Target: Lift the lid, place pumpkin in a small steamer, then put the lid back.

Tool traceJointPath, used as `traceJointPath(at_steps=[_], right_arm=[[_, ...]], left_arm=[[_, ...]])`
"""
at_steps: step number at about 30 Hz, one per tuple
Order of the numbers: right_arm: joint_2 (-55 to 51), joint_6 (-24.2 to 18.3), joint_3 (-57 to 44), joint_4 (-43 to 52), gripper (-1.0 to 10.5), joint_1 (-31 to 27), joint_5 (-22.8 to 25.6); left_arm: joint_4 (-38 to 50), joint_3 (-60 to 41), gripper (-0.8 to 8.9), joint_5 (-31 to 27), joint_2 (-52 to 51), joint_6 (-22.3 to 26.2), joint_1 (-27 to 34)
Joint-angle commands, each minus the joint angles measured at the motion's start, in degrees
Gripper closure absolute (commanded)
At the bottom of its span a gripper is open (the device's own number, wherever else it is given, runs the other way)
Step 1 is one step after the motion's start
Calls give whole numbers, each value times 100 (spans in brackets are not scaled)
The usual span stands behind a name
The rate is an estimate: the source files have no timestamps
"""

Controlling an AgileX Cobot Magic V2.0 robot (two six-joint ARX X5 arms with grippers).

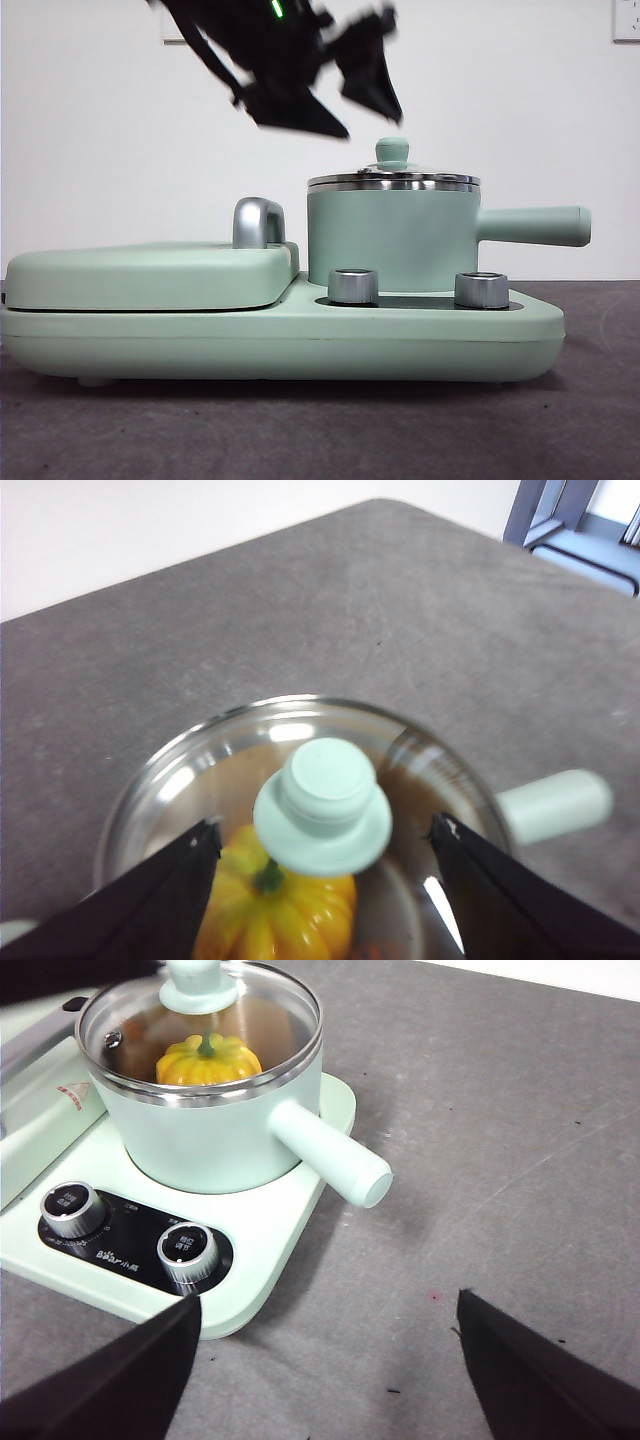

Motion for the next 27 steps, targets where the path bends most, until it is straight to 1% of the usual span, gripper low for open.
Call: traceJointPath(at_steps=[1, 4, 7, 9, 11, 16, 20, 24, 27], right_arm=[[9, 37, 4, 57, 552, 35, -46], [35, -2, 7, 81, 552, 35, -238], [168, -7, 7, 195, 551, 35, -455], [319, -35, 7, 304, 551, 35, -638], [511, -83, 9, 431, 551, 35, -800], [1099, -157, 9, 874, 551, 35, -1134], [1639, -243, 11, 1316, 551, 37, -1425], [2177, -240, 31, 1718, 551, 74, -1716], [2568, -240, 98, 1937, 551, 166, -1829]], left_arm=[[-592, 107, 470, 35, -380, -133, -7], [-1425, 107, 470, 219, -789, -190, 70], [-2267, 105, 470, 240, -1108, -332, 199], [-2695, 92, 470, 240, -1272, -345, 293], [-2944, -4, 470, 240, -1449, -345, 382], [-2968, -643, 471, 240, -2057, -350, 599], [-2966, -1373, 471, 238, -2706, -450, 780], [-2986, -2074, 471, 236, -3462, -745, 968], [-3001, -2516, 471, 236, -4096, -1097, 1093]])
